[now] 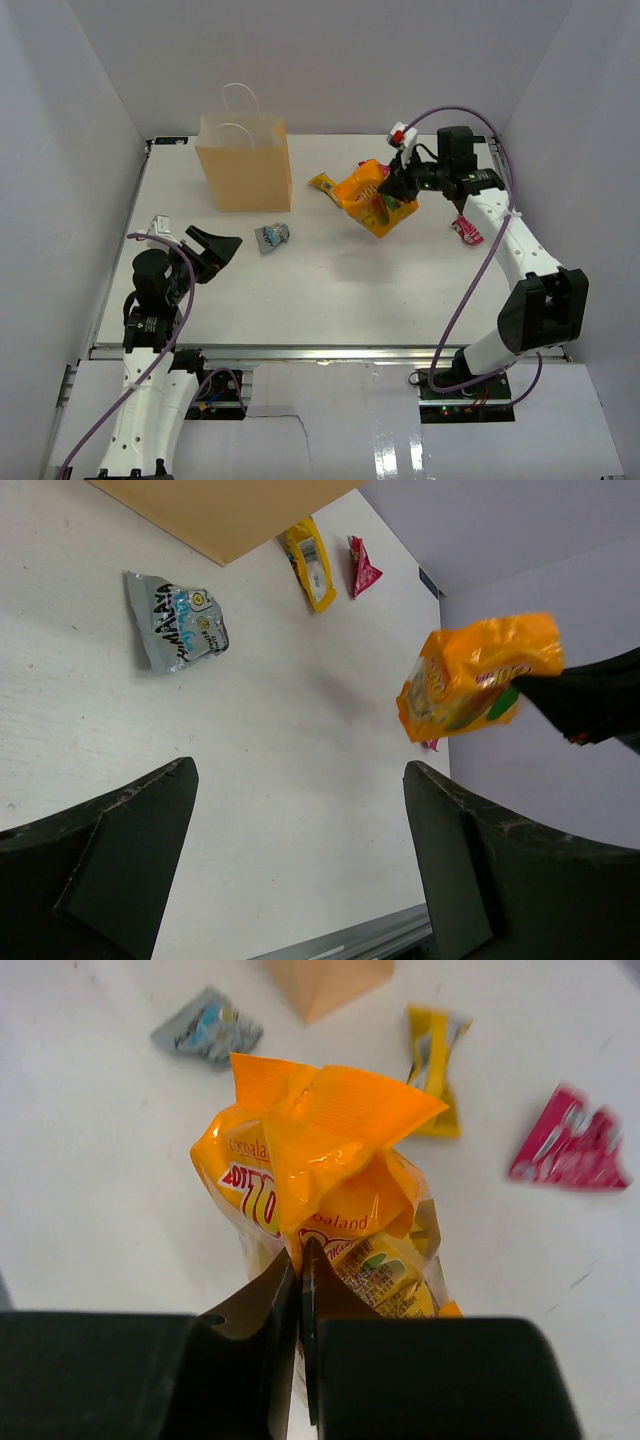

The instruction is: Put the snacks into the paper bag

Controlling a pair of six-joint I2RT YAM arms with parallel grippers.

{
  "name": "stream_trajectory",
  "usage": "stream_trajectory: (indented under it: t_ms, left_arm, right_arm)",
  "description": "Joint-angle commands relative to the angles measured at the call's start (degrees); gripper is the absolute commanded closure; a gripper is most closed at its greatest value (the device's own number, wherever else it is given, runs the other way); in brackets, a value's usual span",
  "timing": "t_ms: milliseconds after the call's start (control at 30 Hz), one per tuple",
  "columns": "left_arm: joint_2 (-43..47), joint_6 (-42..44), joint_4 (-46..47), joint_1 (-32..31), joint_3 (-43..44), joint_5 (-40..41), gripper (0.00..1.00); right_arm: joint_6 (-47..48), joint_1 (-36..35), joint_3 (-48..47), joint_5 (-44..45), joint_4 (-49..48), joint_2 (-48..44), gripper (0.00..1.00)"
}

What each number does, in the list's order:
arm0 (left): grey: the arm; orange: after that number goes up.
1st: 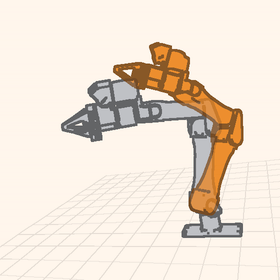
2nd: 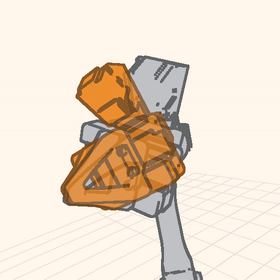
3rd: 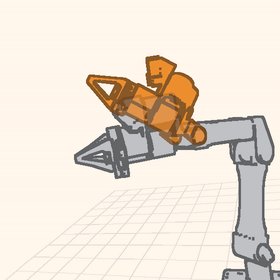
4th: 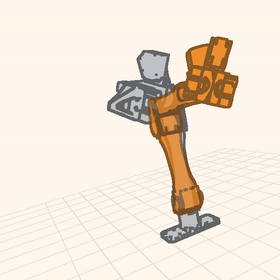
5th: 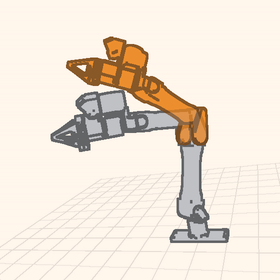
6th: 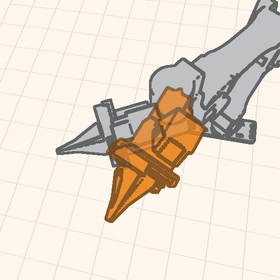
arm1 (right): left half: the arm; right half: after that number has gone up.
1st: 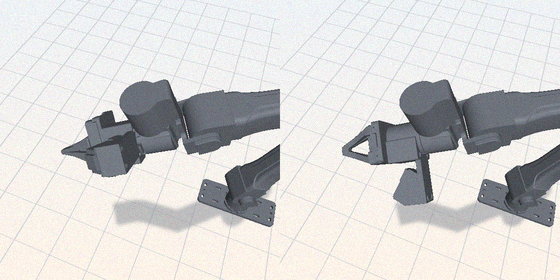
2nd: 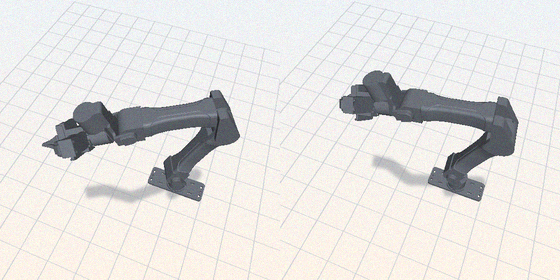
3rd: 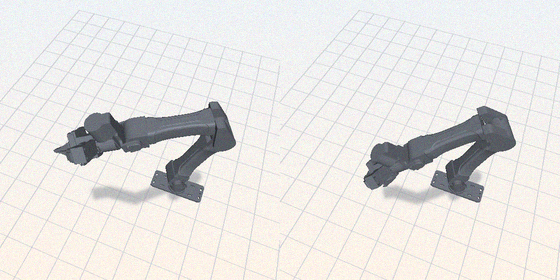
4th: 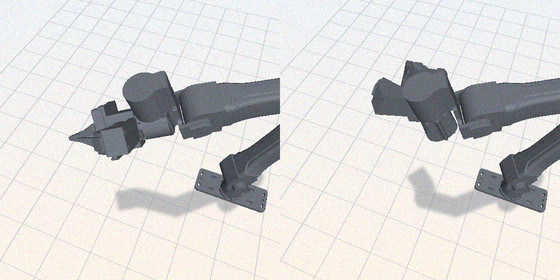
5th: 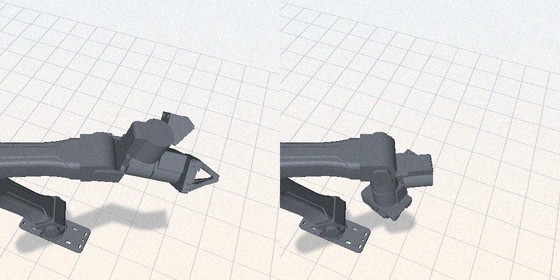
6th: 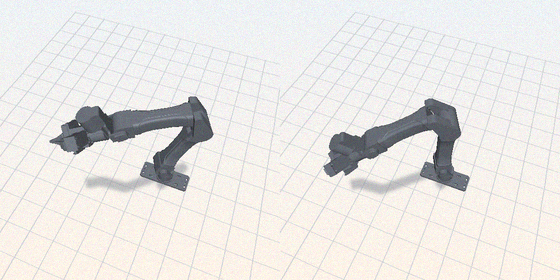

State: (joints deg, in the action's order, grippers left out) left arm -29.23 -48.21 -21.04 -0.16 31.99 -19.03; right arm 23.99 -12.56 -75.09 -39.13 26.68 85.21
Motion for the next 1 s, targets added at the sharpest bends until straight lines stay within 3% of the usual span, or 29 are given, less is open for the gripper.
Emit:
stream_trajectory:
  t_ms: [0, 133, 233, 367, 433, 567, 967]
  left_arm:
    - [0.93, 0.83, 0.21, 0.08, 0.09, -1.10, 0.05]
    - [1.63, 0.92, 0.03, 0.08, 0.09, -1.19, 0.05]
    - [1.90, 1.18, -0.06, 0.08, 0.18, -1.36, 0.05]
    - [1.90, 1.62, -0.14, 0.08, 0.18, -1.54, 0.05]
    - [1.99, 1.71, -0.14, 0.08, 0.09, -1.54, 0.05]
    - [2.43, 1.54, -0.23, 0.08, -0.43, -1.80, 0.05]
    - [2.34, 0.22, 0.91, 0.08, -2.28, -2.86, 0.05]
  right_arm:
    - [0.54, -5.18, -9.44, -1.57, -13.20, 2.50, 0.92]
    - [-1.40, -10.11, -19.46, 7.12, -21.56, 9.35, 0.92]
    - [-3.59, -13.27, -32.71, 12.58, -24.65, 17.25, 0.92]
    - [-5.53, -16.26, -62.71, 18.11, -23.60, 30.78, 0.92]
    - [-3.35, -18.80, -68.50, 19.44, -26.13, 36.16, 0.92]
    - [0.97, -23.03, -63.00, 23.65, -37.02, 34.06, 0.92]
    - [3.70, -27.61, -67.04, 27.00, -42.85, 36.61, 0.92]
